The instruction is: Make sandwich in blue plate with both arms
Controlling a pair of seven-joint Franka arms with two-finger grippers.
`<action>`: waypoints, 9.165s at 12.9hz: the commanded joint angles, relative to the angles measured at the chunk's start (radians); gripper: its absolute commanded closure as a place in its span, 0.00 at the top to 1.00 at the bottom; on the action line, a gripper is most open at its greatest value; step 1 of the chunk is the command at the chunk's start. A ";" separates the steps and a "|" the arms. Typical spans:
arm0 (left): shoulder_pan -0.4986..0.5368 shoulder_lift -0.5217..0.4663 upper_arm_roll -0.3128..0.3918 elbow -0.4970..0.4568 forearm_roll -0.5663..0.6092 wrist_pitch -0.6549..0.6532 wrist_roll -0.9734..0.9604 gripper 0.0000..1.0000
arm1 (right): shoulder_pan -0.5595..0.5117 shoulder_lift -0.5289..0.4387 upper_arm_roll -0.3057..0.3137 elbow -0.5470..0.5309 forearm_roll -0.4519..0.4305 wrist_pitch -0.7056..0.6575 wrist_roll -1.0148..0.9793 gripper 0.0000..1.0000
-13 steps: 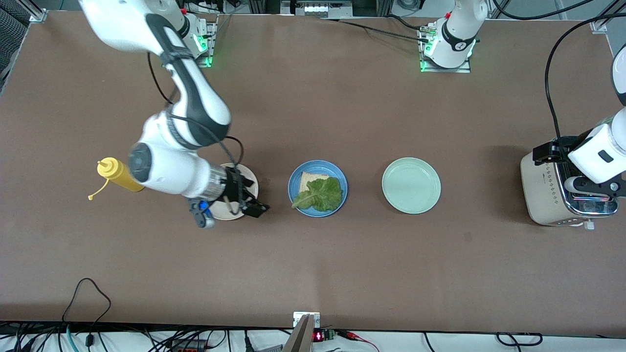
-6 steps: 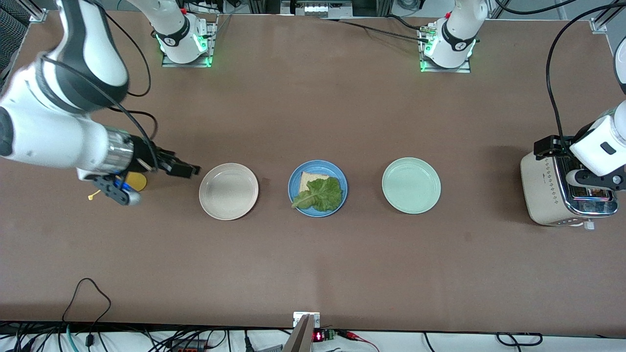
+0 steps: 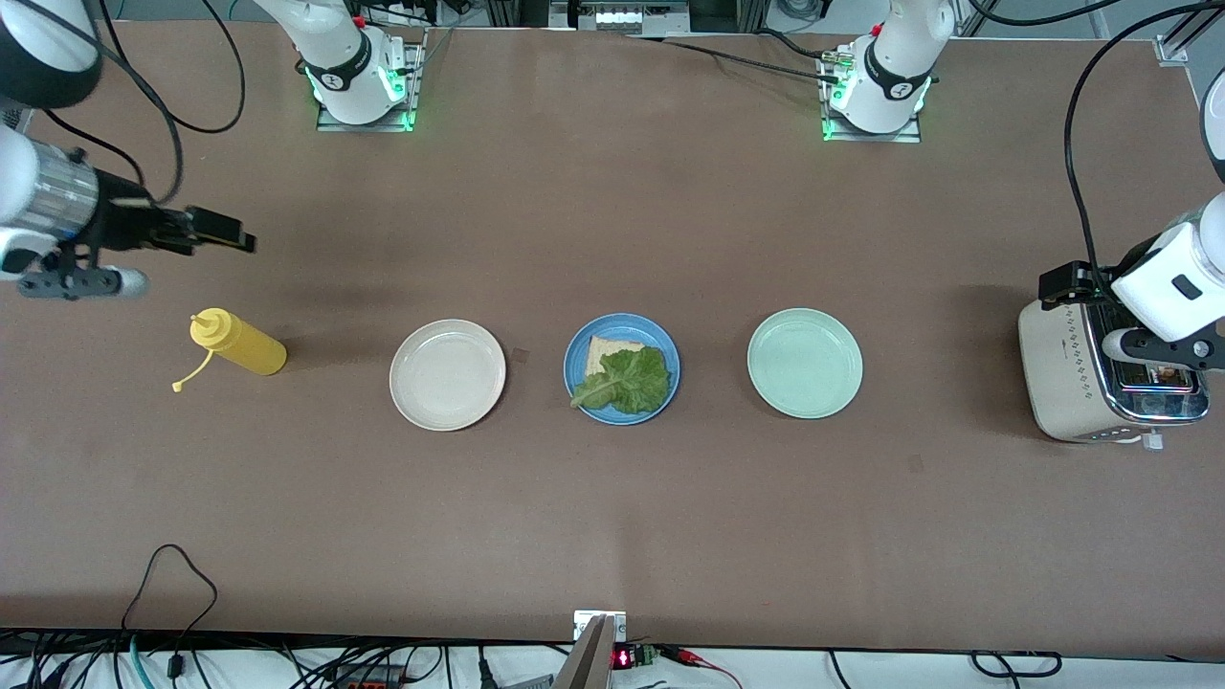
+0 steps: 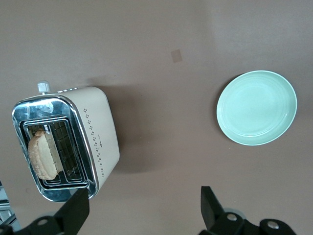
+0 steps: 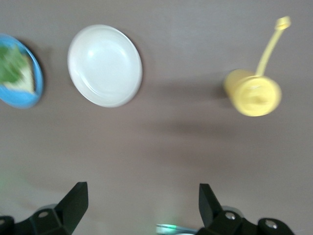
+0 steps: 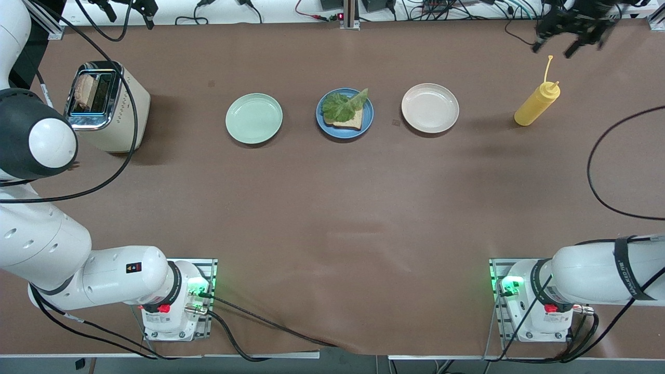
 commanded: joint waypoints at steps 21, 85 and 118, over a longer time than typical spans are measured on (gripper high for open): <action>0.012 -0.030 -0.015 -0.026 -0.025 -0.031 -0.006 1.00 | -0.485 0.581 -0.130 -0.001 0.763 0.073 -2.216 1.00; 0.015 -0.027 -0.010 -0.026 -0.024 -0.060 -0.008 1.00 | 0.448 0.350 0.009 0.067 -0.125 0.598 -1.011 0.01; 0.399 0.030 -0.097 -0.312 0.211 0.318 0.215 0.01 | -0.530 1.014 0.038 0.294 0.822 -0.266 -2.511 1.00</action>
